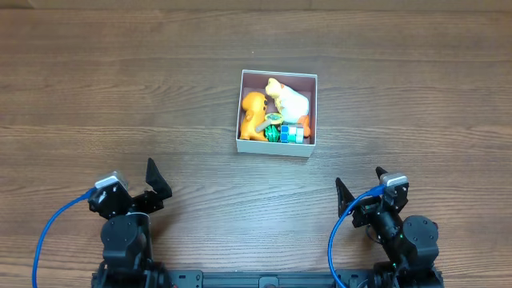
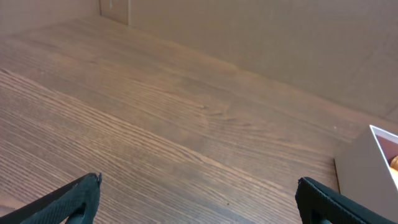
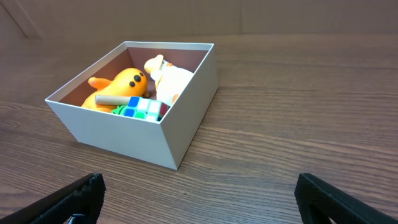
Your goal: Pack container
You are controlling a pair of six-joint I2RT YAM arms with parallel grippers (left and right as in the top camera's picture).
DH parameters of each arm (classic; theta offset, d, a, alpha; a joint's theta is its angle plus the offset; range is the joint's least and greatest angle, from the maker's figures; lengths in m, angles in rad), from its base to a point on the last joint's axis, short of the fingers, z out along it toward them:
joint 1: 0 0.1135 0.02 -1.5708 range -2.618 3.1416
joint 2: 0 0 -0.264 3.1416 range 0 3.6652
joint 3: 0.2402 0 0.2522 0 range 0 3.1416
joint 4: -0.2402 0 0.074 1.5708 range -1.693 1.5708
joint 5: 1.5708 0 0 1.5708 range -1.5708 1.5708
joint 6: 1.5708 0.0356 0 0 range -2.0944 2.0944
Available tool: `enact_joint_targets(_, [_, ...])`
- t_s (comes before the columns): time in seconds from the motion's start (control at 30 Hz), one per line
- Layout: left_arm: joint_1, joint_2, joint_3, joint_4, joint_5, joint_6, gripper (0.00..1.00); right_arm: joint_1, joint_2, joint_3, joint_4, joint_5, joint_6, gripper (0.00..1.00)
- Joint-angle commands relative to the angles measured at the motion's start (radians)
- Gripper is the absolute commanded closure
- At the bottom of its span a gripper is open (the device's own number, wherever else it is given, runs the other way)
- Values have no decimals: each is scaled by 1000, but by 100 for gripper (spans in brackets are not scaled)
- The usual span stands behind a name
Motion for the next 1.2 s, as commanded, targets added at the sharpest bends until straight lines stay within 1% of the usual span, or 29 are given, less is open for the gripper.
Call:
enact_joint_targets(0.0, [12,-53,-48,8,-6,19,0,6,-12,-6,1,-5,-4,0])
enact_joint_targets(1.17, [12,-52,-62,11,-6,19,0,6,-12,-6,1,-5,-4,0])
